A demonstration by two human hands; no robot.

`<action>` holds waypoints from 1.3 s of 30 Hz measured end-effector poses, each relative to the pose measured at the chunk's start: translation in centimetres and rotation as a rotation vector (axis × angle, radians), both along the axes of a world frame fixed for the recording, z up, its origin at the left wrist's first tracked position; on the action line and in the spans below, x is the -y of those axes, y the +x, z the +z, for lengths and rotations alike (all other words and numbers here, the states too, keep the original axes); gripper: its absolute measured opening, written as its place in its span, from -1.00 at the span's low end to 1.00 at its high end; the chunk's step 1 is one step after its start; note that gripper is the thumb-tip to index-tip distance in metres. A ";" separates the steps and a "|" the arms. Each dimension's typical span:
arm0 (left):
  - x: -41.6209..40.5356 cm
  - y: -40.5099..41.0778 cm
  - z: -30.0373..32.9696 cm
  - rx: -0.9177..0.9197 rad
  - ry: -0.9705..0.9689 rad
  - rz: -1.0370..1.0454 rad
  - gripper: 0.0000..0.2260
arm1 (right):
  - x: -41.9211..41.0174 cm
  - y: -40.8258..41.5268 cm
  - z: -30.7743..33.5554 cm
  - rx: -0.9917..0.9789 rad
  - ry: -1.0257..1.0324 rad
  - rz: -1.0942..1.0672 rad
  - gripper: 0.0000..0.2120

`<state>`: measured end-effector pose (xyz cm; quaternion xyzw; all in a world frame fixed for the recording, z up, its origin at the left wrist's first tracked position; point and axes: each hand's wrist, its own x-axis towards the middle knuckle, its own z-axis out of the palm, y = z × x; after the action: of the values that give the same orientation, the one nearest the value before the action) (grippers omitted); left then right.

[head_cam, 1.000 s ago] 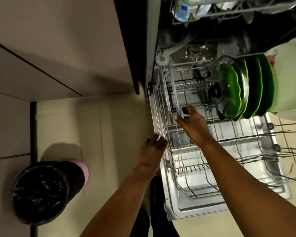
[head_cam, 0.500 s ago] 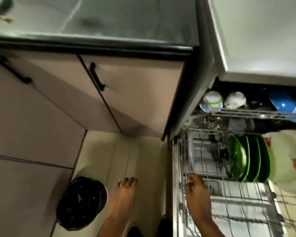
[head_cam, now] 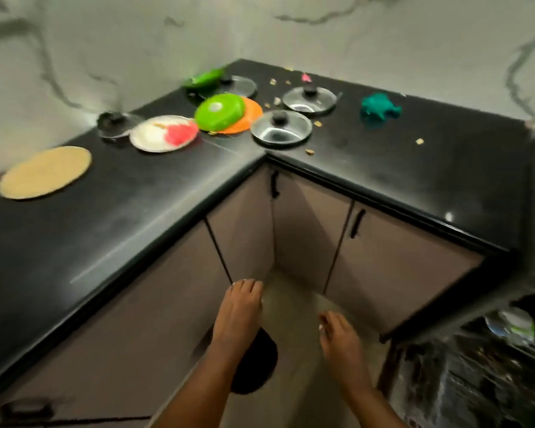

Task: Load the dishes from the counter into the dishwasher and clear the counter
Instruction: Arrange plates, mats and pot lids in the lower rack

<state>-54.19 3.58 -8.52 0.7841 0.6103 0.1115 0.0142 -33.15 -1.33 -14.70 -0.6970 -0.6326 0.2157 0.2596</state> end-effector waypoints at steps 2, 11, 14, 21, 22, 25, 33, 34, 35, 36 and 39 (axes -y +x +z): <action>-0.3 -3.5 2.7 0.021 0.039 0.075 -0.78 | -1.0 -2.4 2.0 0.021 0.041 0.091 -0.82; 0.0 -16.5 9.7 0.102 0.220 0.413 -0.80 | -5.6 -13.6 10.2 0.026 0.184 0.419 -0.81; -0.3 -19.7 10.9 0.107 0.244 0.516 -0.78 | -7.5 -16.9 12.3 -0.031 0.251 0.493 -0.82; -3.6 -24.4 11.3 0.099 0.059 0.729 -0.53 | -13.2 -22.3 15.3 -0.091 0.332 0.598 -0.84; -4.5 -25.1 11.2 0.092 0.034 0.758 -0.48 | -14.3 -23.1 15.5 -0.097 0.336 0.618 -0.83; -7.3 -27.2 11.1 0.132 -0.025 0.836 -0.38 | -18.2 -25.4 15.6 -0.092 0.350 0.701 -0.82; -17.1 -34.4 12.4 0.188 -0.390 1.092 0.05 | -29.2 -32.0 15.8 -0.138 0.372 0.827 -0.80; -17.8 -35.2 12.7 0.206 -0.454 1.108 0.11 | -30.2 -32.7 16.0 -0.143 0.376 0.841 -0.81; -18.6 -36.1 12.8 0.221 -0.521 1.125 0.16 | -31.4 -33.7 16.0 -0.146 0.374 0.861 -0.81; -19.1 -36.9 12.8 0.239 -0.589 1.143 0.21 | -32.5 -34.6 16.1 -0.152 0.370 0.884 -0.80; -19.9 -38.7 12.1 0.291 -0.745 1.169 0.30 | -35.5 -37.8 16.2 -0.148 0.359 0.949 -0.80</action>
<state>-92.84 23.46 3.56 0.2481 0.9208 -0.0117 0.3008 -70.96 34.13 1.52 -0.2604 -0.8864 0.2464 0.2929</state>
